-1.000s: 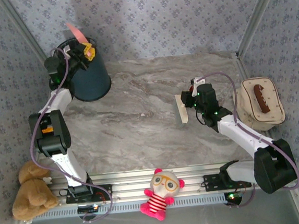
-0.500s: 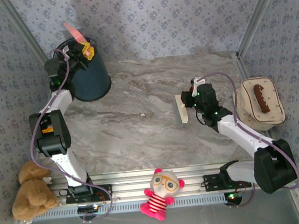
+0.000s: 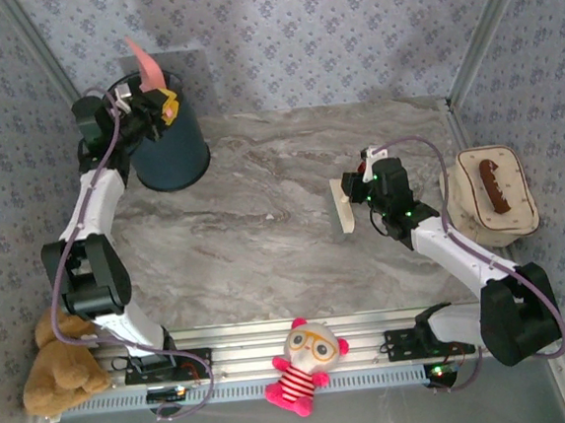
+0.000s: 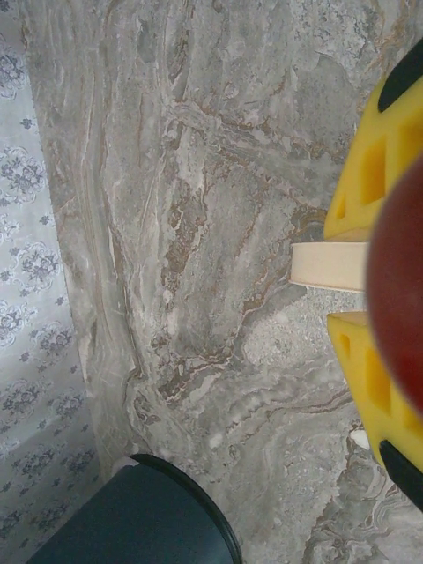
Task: Sweep away the paper scraps from the table
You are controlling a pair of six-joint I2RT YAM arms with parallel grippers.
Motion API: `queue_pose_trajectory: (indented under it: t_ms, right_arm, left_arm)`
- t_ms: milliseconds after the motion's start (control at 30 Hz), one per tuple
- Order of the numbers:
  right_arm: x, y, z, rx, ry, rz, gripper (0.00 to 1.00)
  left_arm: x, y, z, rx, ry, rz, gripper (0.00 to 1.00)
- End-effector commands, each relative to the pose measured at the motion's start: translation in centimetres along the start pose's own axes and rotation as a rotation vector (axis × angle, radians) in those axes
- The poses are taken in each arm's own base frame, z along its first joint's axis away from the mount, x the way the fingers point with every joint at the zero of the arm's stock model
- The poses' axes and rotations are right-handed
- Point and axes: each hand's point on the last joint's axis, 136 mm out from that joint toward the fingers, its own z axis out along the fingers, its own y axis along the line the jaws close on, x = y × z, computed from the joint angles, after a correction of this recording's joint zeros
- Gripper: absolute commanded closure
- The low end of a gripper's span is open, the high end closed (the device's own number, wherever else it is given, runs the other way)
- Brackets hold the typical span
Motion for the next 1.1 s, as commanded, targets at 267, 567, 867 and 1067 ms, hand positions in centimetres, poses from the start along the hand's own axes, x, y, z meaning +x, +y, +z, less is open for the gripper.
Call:
queue_pose_trajectory:
  t_ms: [267,567,867,1067]
  right_arm:
    - [-1.6,0.0,-1.2,-0.014,-0.077,0.028,1.0]
    - [-1.3,-0.1,-1.3,-0.018,-0.072,0.035,1.0]
    - [-1.0,-0.7,-1.2,-0.007,-0.063,0.038,1.0]
    - [-0.9,-1.2,-1.3,0.003,-0.058,0.043,1.0]
  left_arm:
    - [6.3,2.0,-1.7,-0.349,0.142,0.42,1.0]
    - [10.2,4.7,-1.8,-0.456,0.29,0.588,1.0]
    - [14.4,8.9,-2.1,-0.61,0.456,0.765,1.0]
    - [16.9,11.6,-2.1,-0.7,0.558,0.889,1.0]
